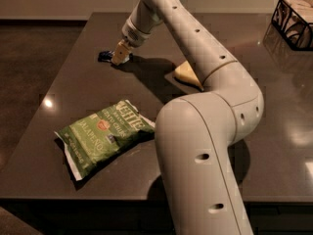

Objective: Pick rxbar blueberry

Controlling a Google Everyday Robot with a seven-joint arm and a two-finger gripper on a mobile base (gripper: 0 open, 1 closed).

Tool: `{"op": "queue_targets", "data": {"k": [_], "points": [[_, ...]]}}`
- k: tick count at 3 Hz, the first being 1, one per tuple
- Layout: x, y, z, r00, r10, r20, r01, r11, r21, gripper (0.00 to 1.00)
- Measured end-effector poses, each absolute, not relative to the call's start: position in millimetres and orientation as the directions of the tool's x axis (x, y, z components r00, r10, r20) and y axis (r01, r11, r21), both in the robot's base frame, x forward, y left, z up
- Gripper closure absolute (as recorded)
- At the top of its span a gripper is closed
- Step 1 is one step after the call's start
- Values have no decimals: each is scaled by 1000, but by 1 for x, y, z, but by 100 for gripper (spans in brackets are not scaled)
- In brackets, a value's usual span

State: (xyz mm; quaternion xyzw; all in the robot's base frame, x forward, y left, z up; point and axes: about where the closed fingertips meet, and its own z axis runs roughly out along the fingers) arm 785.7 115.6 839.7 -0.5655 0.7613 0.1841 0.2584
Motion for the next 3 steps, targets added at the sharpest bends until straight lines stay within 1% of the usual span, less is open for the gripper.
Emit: {"op": "queue_targets", "data": {"k": [1,2,3], "points": [[774,112,857,-210,-747,-630,-963,268,4,84],[753,105,883,-185,-725,-664,-971,238,11,100],[722,100,925,-128,-706,-696,-983,182,-4,100]]}}
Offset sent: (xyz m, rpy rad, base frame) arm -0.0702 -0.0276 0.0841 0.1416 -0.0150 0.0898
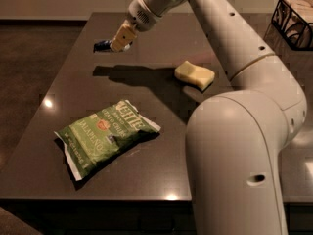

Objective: Pick rxbar blueberry

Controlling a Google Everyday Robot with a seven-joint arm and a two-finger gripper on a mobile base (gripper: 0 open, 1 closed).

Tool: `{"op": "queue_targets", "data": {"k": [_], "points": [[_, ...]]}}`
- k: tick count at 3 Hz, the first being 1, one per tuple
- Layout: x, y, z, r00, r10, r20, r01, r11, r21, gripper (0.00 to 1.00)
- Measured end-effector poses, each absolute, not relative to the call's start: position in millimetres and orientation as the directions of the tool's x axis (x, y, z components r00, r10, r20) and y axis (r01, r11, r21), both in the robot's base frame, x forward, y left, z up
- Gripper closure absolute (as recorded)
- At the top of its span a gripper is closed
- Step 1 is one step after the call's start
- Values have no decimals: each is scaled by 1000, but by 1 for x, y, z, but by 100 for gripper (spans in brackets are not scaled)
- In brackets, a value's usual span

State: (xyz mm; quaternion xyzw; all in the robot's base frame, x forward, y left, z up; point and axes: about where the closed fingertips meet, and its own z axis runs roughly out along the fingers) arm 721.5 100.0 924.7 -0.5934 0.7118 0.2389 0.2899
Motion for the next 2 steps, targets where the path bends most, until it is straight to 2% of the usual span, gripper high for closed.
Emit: {"op": "queue_targets", "data": {"k": [2], "points": [[692,102,963,-44,-706,-707,-994,105,-42,100]]}}
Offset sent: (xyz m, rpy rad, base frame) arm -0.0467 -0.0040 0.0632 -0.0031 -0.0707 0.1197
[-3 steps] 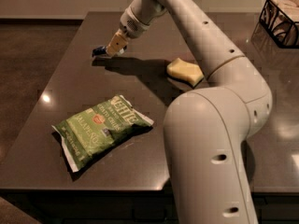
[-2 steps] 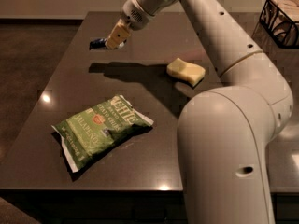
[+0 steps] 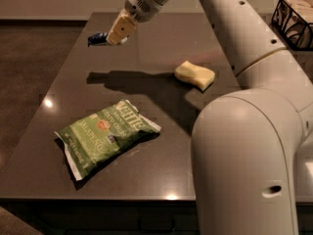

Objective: Pick rxbar blueberry

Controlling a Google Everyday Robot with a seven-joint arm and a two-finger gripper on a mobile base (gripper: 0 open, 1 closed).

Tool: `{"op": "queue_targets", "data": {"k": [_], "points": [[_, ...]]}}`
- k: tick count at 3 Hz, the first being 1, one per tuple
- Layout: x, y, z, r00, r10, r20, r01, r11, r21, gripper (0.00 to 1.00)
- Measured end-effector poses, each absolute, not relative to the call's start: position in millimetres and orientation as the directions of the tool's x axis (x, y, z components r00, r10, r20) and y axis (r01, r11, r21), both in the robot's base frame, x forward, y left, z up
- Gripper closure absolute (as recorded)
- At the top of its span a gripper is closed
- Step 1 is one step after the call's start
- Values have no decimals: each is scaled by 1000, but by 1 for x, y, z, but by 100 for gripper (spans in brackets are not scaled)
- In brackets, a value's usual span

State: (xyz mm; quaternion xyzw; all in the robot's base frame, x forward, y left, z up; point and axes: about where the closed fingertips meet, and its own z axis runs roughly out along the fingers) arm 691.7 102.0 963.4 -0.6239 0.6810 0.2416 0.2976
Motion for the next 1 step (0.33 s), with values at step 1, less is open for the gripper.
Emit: {"op": "queue_targets", "data": {"k": [1], "points": [[691,102,965,-41,-707,-706,-994,101,-44,100]]}}
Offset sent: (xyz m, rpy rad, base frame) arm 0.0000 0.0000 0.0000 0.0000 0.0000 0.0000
